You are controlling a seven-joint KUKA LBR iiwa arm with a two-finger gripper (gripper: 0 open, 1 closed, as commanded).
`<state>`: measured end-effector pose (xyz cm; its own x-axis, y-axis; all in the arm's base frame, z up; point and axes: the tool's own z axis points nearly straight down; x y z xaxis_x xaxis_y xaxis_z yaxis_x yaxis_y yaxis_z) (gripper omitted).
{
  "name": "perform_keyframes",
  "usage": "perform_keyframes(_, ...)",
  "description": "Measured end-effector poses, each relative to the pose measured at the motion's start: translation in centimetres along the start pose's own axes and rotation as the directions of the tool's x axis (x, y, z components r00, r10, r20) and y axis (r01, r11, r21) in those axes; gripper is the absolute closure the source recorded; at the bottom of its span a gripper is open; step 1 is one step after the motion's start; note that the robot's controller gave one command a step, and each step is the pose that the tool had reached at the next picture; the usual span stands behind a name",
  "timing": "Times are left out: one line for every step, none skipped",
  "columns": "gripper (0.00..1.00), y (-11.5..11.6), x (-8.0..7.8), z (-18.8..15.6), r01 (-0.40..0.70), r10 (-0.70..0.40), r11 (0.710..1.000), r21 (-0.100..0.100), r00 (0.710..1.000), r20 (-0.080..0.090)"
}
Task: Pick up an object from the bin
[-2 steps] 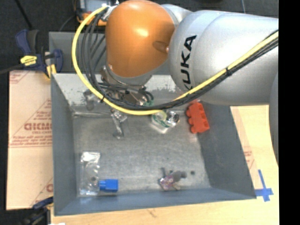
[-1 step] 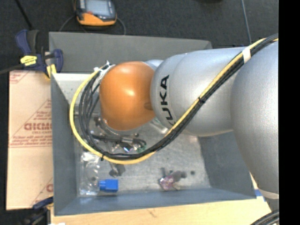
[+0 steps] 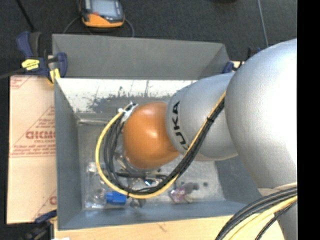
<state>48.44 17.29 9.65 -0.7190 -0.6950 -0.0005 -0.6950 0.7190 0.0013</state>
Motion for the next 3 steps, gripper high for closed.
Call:
perform_keyframes(1.00,0.00,-0.26,-0.33,0.002,-0.002,1.000,0.003,1.000,0.005)
perform_keyframes(0.00,-0.02,-0.13,-0.24,0.002,-0.002,1.000,0.002,1.000,0.001)
perform_keyframes(1.00,-0.09,-0.24,-0.28,0.003,-0.003,1.000,0.004,1.000,0.004)
